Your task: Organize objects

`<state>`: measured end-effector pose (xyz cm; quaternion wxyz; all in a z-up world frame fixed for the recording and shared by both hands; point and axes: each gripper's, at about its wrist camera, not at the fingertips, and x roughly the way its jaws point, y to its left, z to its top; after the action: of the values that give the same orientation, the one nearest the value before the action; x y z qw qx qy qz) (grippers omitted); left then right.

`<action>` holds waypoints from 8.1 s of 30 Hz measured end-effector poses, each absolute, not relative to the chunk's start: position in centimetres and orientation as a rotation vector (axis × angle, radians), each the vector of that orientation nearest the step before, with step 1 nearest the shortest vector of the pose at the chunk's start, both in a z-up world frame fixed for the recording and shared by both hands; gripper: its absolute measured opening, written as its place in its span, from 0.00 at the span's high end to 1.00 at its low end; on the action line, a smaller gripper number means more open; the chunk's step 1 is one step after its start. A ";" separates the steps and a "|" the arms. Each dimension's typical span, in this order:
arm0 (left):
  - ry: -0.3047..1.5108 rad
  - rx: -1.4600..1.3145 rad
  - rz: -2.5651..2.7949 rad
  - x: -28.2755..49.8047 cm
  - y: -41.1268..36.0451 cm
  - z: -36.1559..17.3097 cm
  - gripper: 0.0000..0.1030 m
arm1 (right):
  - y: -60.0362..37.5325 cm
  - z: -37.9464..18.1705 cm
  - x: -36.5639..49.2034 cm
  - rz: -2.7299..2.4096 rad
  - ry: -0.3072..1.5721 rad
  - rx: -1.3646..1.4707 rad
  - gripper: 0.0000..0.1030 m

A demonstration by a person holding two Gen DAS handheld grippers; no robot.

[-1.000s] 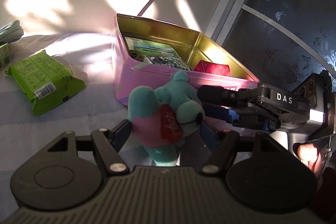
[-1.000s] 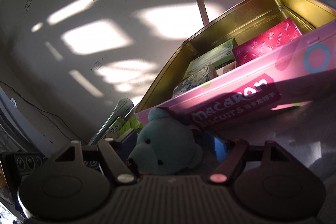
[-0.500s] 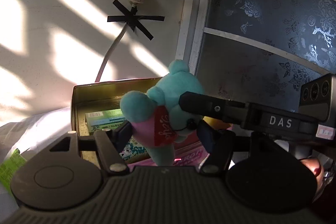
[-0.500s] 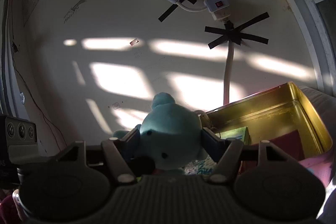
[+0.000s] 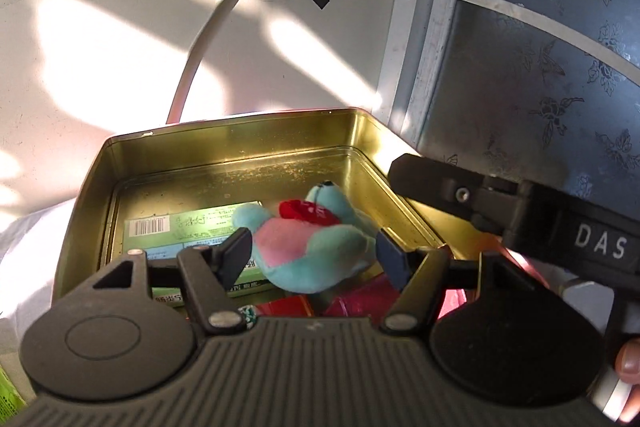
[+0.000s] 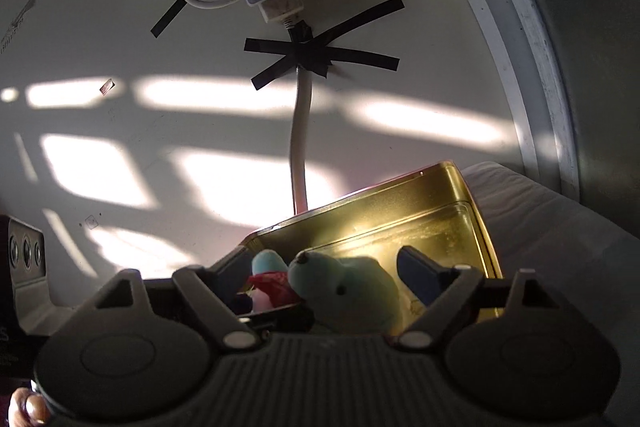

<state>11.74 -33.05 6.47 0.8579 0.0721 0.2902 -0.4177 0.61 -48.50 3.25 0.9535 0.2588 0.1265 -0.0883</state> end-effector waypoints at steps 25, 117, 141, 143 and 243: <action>0.538 0.224 -0.706 3.2 -19.8 6.4 0.32 | -36.6 2.9 -11.3 -0.207 0.184 0.417 0.31; 0.718 -0.280 -0.825 11.3 -0.4 0.3 0.23 | -19.7 -0.8 -5.3 0.303 0.652 -0.206 0.10; 0.757 -0.089 -0.846 6.3 -4.4 0.3 0.24 | -20.3 -1.4 -6.1 0.323 0.669 -0.078 0.28; 0.760 -0.081 -0.850 6.0 -4.8 0.3 0.24 | -20.3 -1.3 -6.1 0.319 0.660 -0.069 0.32; 0.517 0.325 -0.505 2.7 -13.4 2.5 0.22 | -28.8 2.4 -8.1 -0.067 0.521 0.292 0.42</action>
<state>2.73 -13.41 2.47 0.9225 0.1581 0.2520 -0.2461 -8.07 -28.76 2.42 0.9551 0.1439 0.2568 -0.0328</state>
